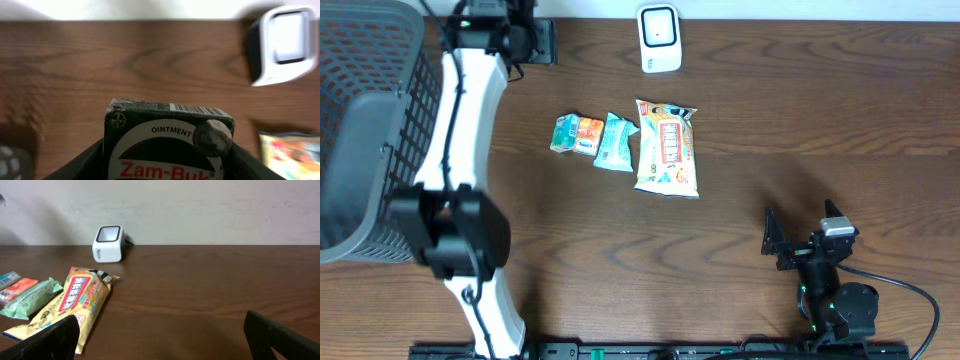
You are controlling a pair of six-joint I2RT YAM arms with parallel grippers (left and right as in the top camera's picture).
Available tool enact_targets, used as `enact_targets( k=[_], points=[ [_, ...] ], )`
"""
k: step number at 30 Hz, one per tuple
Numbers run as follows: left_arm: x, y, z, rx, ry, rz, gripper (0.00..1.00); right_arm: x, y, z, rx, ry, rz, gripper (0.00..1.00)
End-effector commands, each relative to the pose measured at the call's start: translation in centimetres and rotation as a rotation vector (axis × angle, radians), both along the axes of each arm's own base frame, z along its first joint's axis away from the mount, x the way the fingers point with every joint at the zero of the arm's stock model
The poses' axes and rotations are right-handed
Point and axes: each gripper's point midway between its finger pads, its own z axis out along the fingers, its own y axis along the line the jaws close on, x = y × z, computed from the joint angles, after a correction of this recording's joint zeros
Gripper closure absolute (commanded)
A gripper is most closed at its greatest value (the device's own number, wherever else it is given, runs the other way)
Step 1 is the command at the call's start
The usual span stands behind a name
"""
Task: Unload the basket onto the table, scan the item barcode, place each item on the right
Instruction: 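Lower the Zam-Buk box onto the table beside the packets, open left gripper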
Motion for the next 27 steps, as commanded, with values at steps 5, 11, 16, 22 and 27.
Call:
enact_targets(
  k=[5, 11, 16, 22, 27],
  points=[
    [1.6, -2.0, -7.8, -0.02, 0.11, -0.086, 0.39, 0.0, -0.1, 0.0, 0.003, 0.0, -0.003, 0.01],
    [1.8, -5.0, -11.7, -0.109, 0.177, -0.067, 0.38, 0.0, -0.1, 0.0, 0.003, 0.0, -0.003, 0.01],
    [1.1, -6.9, -14.2, -0.101, 0.231, -0.1, 0.38, 0.0, -0.1, 0.0, 0.003, 0.0, -0.003, 0.01],
    [0.9, -7.8, -14.7, -0.069, 0.237, -0.106, 0.38, 0.0, -0.1, 0.0, 0.003, 0.0, -0.003, 0.01],
    [0.7, -7.7, -14.8, -0.064, 0.246, -0.105, 0.1, 0.0, -0.1, 0.0, 0.003, 0.0, -0.003, 0.01]
  ],
)
